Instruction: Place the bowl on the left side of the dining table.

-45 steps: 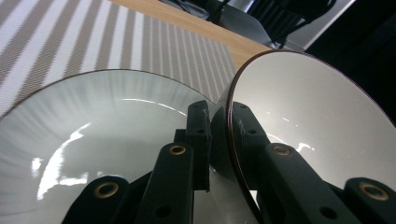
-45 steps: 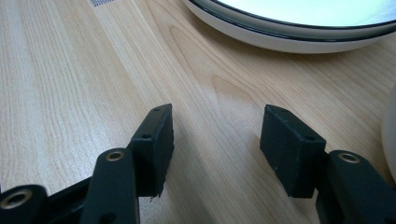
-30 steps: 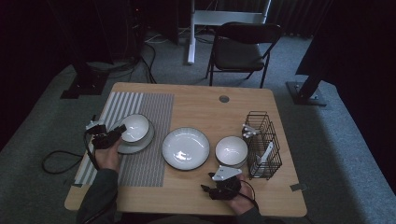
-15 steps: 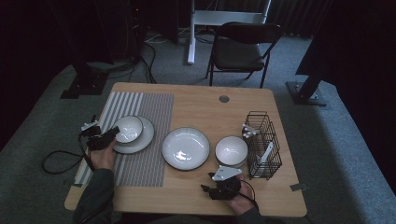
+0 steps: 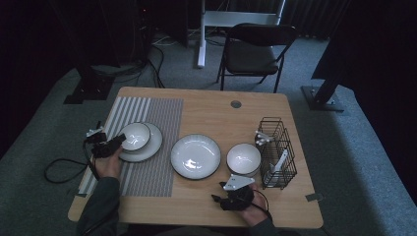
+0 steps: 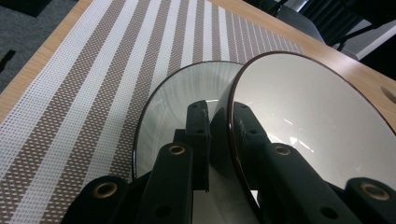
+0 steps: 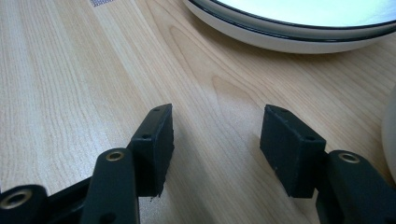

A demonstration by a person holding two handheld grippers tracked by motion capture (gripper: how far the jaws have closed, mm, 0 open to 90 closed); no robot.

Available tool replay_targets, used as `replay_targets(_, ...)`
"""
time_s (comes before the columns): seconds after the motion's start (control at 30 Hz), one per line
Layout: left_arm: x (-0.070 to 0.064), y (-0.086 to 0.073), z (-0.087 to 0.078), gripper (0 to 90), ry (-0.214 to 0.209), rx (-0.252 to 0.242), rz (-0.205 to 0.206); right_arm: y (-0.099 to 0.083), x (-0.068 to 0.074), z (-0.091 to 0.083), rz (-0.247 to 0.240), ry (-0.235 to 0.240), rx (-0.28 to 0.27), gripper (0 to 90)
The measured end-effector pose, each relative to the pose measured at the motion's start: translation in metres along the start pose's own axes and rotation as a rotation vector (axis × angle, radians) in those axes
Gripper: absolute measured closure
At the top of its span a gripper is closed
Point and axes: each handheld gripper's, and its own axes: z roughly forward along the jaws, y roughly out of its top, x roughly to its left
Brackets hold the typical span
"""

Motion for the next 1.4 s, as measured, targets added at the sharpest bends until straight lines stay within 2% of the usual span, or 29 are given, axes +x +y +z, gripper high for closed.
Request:
replay_targets(0.37,-0.001,0.002,0.004,77.9,-0.024,-0.002,-0.009,0.000,0.000,0.000,-0.001,0.000,0.000,43.6)
replay_targets(0.63,-0.002,0.002,0.004,77.4,-0.024,-0.005,-0.013,0.000,0.000,0.000,0.000,0.000,0.000,43.6)
replay_targets(0.8,0.000,0.000,0.004,73.9,-0.039,-0.011,-0.017,0.000,0.000,0.000,0.000,0.000,0.000,43.6)
replay_targets(1.0,-0.001,0.000,0.001,68.8,-0.028,-0.023,-0.001,0.000,0.000,0.000,0.000,0.000,0.000,43.6)
replay_targets(1.4,-0.010,-0.001,-0.017,66.7,-0.014,-0.078,0.050,0.000,0.000,0.000,0.002,0.000,0.000,43.6)
